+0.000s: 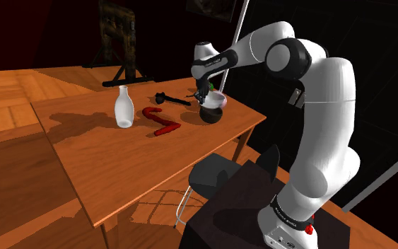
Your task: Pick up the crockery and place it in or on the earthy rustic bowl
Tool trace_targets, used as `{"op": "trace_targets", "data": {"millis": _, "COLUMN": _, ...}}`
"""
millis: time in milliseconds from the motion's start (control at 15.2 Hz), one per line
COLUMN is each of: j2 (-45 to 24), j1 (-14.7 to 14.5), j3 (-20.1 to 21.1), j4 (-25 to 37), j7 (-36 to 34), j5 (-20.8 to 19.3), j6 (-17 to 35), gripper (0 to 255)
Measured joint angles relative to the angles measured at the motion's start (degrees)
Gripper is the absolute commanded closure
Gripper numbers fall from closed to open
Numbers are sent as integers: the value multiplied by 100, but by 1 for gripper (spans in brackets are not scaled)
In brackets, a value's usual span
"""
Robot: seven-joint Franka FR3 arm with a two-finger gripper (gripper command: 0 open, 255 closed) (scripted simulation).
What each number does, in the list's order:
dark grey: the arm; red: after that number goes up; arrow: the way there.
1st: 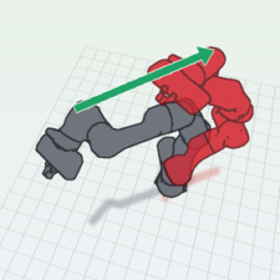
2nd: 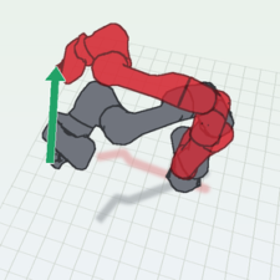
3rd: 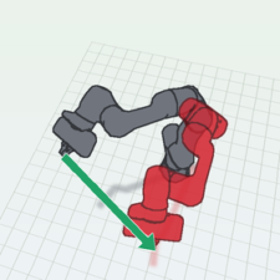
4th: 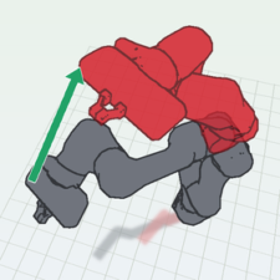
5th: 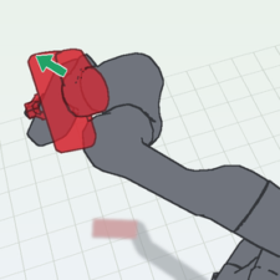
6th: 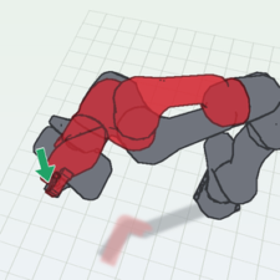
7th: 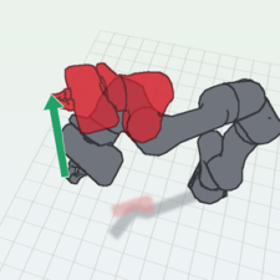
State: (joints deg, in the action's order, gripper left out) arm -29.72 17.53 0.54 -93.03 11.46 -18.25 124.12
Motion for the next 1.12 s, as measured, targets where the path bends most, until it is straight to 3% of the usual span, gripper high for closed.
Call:
{"op": "trace_targets", "data": {"millis": 594, "j2": -1329, "j1": 599, "j3": -111, "j4": 2205, "j7": 1004, "j5": 246, "j6": -655, "gripper": 255}}
{"op": "trace_targets", "data": {"millis": 1122, "j2": -1594, "j1": 641, "j3": -134, "j4": 2105, "j7": 963, "j5": 215, "j6": -287, "gripper": 255}}
